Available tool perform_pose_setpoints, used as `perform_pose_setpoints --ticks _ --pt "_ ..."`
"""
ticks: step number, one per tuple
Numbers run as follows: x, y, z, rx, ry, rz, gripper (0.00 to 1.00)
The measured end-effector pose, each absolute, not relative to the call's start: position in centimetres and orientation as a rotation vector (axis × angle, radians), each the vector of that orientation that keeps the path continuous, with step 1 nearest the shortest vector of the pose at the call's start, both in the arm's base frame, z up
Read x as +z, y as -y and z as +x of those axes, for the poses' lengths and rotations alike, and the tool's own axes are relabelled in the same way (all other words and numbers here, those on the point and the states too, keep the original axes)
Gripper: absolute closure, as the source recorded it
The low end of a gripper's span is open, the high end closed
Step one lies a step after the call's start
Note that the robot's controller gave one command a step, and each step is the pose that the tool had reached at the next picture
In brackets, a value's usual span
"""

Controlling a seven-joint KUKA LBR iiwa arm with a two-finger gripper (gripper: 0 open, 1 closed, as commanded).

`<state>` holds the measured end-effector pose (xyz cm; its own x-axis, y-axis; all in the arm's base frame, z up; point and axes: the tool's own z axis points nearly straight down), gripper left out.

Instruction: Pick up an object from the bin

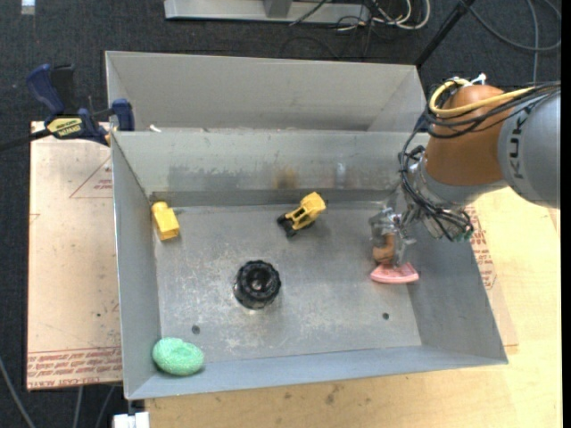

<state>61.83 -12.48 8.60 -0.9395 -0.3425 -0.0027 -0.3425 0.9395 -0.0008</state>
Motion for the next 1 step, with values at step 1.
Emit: perform_pose_setpoints --ticks 1 --pt "10.05 12.43 61.84 0.001 -3.092 -0.546 1.0"
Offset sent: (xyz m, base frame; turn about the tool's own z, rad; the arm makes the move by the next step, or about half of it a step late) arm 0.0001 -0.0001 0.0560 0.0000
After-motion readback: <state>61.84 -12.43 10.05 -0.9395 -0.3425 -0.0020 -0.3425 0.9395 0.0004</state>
